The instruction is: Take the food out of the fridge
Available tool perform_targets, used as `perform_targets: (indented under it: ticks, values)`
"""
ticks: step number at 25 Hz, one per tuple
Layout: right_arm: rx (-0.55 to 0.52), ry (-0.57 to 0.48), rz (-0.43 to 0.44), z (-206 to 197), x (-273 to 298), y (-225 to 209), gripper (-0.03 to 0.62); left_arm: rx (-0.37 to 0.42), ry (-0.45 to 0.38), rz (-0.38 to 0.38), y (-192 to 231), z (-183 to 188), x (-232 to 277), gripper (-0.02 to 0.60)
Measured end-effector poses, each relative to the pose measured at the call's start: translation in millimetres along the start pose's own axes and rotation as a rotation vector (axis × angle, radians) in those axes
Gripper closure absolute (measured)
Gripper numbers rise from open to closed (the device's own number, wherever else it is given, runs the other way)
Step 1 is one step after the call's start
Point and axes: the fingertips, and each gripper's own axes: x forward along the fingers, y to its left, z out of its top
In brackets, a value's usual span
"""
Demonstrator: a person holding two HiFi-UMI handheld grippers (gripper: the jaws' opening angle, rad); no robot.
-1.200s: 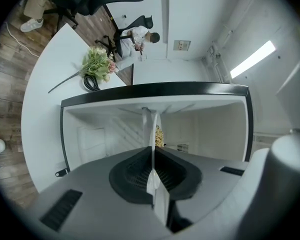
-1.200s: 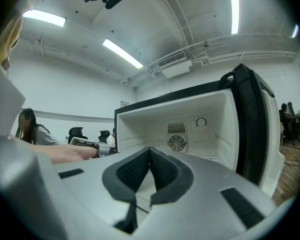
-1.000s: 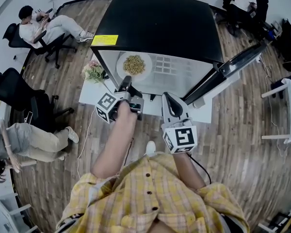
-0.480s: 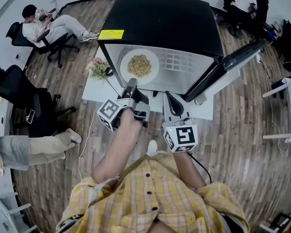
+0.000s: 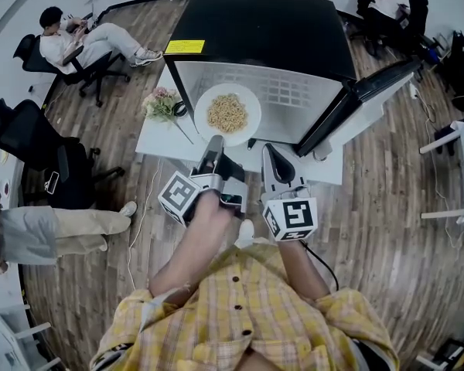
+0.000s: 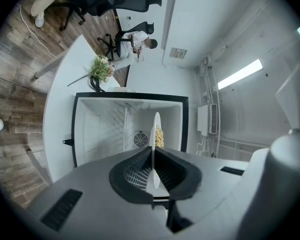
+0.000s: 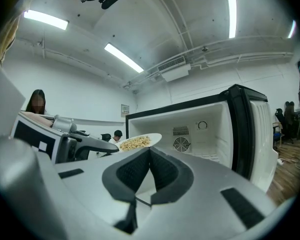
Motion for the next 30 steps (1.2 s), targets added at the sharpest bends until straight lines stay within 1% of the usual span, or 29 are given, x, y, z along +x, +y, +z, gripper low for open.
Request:
perform_targets:
  ticks: [6,11,14,25,30]
  values:
    - [-0.008,-0.003,-0.017,0,-14,6,0.586,0.0,-0.009,-0.025,-8,-7,-27,0.565]
    - [0.005,-0.012,-0.013,2,-24,14,0.586,-0.011,0.002,-0.019,-5,-13,-44,0.564]
    - [-0.002,-0.026,-0.015,5,-29,20,0.586,-0.003,0.005,-0.016,-4,-13,-52,0.565]
    - [0.003,-0.028,-0.015,-1,-43,31,0.587,0.007,0.018,-0.02,-3,-17,-68,0.565]
    - [0.001,-0.031,-0.013,0,-43,36,0.586,0.011,0.014,-0.027,-8,-12,-71,0.565]
